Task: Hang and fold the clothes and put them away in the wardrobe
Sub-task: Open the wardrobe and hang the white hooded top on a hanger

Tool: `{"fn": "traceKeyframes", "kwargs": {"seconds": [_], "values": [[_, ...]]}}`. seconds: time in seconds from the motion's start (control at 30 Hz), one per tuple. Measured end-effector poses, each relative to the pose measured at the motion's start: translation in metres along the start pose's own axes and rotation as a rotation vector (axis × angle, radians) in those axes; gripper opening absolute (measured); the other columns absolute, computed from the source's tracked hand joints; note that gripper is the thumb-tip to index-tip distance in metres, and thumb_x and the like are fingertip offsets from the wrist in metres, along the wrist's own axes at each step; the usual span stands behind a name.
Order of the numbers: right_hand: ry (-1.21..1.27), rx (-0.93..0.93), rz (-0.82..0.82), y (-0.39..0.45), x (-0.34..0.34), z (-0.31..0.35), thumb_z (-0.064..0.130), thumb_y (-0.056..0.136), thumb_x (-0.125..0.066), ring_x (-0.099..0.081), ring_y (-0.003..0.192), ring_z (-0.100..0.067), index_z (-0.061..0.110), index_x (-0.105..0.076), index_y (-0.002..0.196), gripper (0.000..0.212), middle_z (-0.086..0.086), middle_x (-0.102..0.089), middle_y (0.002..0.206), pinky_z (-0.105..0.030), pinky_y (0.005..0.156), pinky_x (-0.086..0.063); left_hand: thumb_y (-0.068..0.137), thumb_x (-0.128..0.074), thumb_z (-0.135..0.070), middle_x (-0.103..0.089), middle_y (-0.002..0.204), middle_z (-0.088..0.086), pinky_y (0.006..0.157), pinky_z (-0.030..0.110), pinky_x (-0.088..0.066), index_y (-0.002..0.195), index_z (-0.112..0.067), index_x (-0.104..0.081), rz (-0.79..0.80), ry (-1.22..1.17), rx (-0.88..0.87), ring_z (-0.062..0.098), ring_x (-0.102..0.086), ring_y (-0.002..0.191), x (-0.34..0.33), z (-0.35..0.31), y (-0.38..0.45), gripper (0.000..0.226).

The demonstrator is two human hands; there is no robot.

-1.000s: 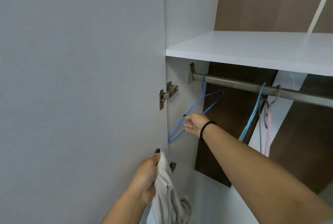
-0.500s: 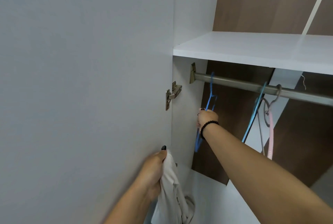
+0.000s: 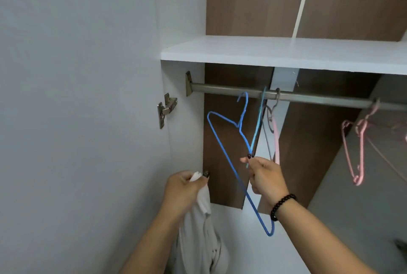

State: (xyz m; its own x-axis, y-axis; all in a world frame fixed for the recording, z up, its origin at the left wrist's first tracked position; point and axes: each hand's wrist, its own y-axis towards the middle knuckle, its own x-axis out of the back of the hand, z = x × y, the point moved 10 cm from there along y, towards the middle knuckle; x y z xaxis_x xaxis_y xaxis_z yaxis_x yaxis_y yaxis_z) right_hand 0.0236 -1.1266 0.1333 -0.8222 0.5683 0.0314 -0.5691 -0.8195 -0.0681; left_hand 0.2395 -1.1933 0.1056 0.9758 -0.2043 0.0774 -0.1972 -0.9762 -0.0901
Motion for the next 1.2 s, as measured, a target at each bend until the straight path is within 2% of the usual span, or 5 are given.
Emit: {"fn": "traceKeyframes", "kwargs": {"seconds": [0.2,0.4,0.63,0.8,1.2], "values": [[-0.323,0.186,-0.014,-0.041,0.080,-0.008,0.017,0.095,-0.052,-0.038,0.049,-0.007,0.021,-0.071,0.090,0.020,0.004,-0.050,0.056,-0.019,0.050,-0.035,0.062,-0.068,-0.037,-0.054,0.056,0.004,0.060,0.028,-0.036,0.060,-0.004,-0.063,-0.029,0.168,-0.099,0.015,-0.048,0.056,-0.014,-0.011,0.000,0.034],[-0.408,0.265,0.049,-0.075,0.156,-0.001,0.015,0.094,-0.055,-0.061,0.071,0.002,0.027,-0.073,0.082,0.025,0.012,-0.072,0.081,-0.016,0.069,-0.043,0.086,-0.066,-0.013,-0.046,0.059,0.006,0.056,0.027,-0.033,0.060,-0.009,-0.055,-0.044,0.380,-0.110,0.017,-0.043,0.057,-0.034,-0.023,-0.003,0.028],[-0.200,0.114,0.217,-0.129,0.222,-0.013,0.025,0.088,-0.057,-0.019,0.039,-0.009,0.011,-0.074,0.089,0.021,0.000,-0.024,0.047,-0.014,0.037,-0.018,0.088,-0.064,-0.017,-0.035,0.053,0.002,0.049,0.027,-0.026,0.053,-0.016,-0.037,-0.182,0.433,-0.052,0.017,-0.033,0.051,-0.038,-0.038,-0.027,0.044],[-0.101,0.056,0.325,-0.164,0.249,-0.003,0.080,0.030,-0.075,-0.016,0.041,-0.010,0.019,-0.077,0.088,0.084,0.000,-0.020,0.048,-0.013,0.038,-0.017,0.087,-0.065,-0.016,-0.052,0.071,0.011,0.064,0.031,-0.041,0.071,-0.007,-0.057,-0.324,0.247,0.007,0.022,-0.049,0.068,-0.028,-0.044,-0.053,0.020],[-0.172,0.065,0.437,-0.206,0.283,0.009,0.082,0.036,-0.072,-0.015,0.047,-0.014,0.023,-0.076,0.096,0.084,-0.003,-0.020,0.051,-0.017,0.041,-0.018,0.075,-0.079,-0.014,-0.065,0.087,0.012,0.086,0.042,-0.053,0.071,-0.011,-0.059,-0.340,-0.006,0.060,0.029,-0.062,0.083,-0.039,-0.045,-0.082,0.021]]}}
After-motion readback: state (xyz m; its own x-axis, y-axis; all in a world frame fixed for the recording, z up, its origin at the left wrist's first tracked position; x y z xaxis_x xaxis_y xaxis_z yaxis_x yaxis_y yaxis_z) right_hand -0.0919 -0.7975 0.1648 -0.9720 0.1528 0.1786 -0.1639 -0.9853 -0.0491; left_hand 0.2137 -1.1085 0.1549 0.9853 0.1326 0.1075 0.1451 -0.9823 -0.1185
